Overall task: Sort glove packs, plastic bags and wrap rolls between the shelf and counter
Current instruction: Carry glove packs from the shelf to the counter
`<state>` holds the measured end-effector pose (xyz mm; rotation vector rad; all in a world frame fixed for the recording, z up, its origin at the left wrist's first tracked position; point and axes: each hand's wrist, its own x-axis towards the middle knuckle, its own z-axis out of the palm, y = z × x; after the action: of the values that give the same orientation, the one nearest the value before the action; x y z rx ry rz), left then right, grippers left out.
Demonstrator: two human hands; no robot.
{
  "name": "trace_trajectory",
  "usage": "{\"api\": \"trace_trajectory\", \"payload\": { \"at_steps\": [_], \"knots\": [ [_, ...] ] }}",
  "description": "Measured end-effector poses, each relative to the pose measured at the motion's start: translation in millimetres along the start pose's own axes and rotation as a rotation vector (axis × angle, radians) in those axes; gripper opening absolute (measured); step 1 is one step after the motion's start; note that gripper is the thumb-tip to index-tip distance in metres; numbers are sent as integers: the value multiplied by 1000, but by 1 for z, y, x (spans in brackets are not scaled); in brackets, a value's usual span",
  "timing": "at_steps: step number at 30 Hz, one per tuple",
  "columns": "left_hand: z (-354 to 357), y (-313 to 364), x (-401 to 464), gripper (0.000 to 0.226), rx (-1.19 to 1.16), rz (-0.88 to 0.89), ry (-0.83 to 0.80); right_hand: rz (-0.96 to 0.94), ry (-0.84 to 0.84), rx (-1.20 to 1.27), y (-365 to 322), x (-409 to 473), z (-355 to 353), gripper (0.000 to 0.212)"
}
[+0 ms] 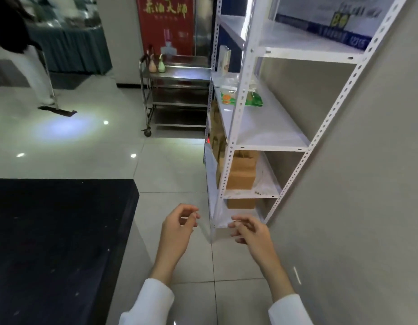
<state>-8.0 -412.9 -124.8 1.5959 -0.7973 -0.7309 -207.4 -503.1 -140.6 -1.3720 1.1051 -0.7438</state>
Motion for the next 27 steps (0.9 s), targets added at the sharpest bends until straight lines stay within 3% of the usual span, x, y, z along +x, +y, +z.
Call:
{"api": "trace_trajectory", "payload": {
  "at_steps": [12, 20, 27],
  "knots": [
    [-17, 9, 214, 22, -70, -11, 164, -53, -146, 35, -60, 224, 84, 17],
    [-16, 45, 391, 22, -16, 0, 191, -99, -209, 48, -114, 408, 136, 21],
    [-17, 60, 501, 21, -18, 16, 206, -109, -197, 69, -148, 519, 158, 21]
  ]
}}
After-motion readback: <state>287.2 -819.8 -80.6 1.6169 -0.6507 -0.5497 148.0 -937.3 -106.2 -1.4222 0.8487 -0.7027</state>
